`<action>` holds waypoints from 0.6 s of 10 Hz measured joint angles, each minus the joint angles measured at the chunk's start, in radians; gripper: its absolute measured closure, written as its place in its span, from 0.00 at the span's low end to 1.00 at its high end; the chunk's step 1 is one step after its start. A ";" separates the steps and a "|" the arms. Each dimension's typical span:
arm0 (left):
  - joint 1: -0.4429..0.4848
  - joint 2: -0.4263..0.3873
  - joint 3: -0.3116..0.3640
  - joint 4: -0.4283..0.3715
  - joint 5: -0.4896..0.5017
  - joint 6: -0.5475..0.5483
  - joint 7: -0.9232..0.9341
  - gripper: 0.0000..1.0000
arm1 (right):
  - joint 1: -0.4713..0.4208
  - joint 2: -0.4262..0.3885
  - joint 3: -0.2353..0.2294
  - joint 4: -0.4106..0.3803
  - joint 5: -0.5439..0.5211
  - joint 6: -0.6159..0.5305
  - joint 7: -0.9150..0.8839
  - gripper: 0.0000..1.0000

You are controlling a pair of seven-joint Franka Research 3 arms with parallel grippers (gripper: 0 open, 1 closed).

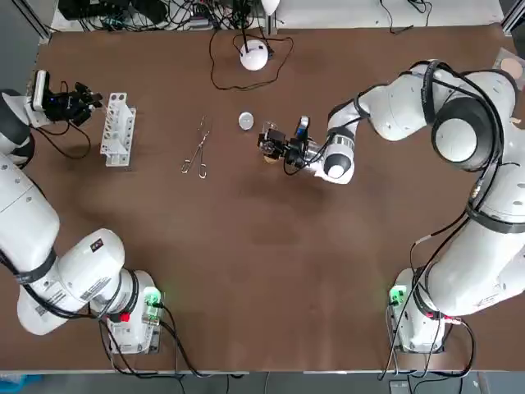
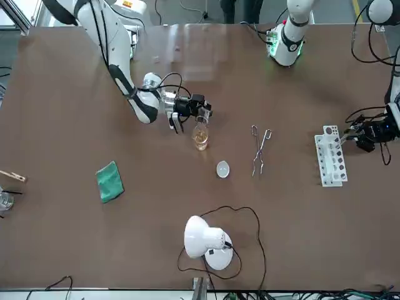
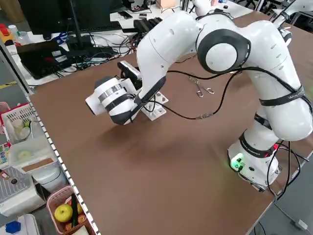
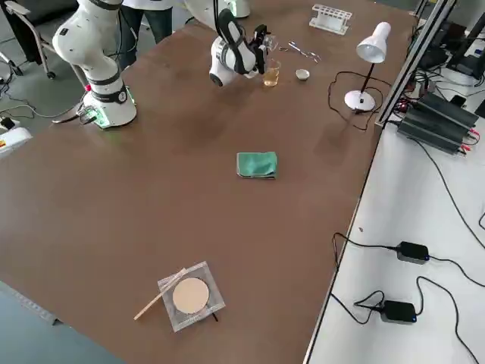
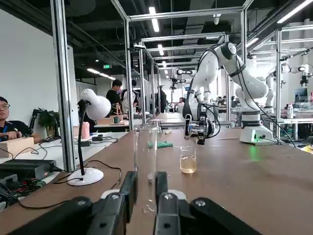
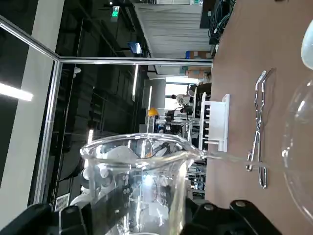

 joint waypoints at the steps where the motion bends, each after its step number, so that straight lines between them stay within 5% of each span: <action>1: 0.000 0.002 -0.007 0.003 0.000 0.003 -0.007 0.79 | -0.002 0.000 0.000 0.000 0.000 0.000 0.005 0.62; 6: -0.001 0.037 -0.011 0.048 -0.026 0.009 -0.045 0.79 | -0.009 0.000 -0.001 0.000 0.001 0.000 0.049 0.62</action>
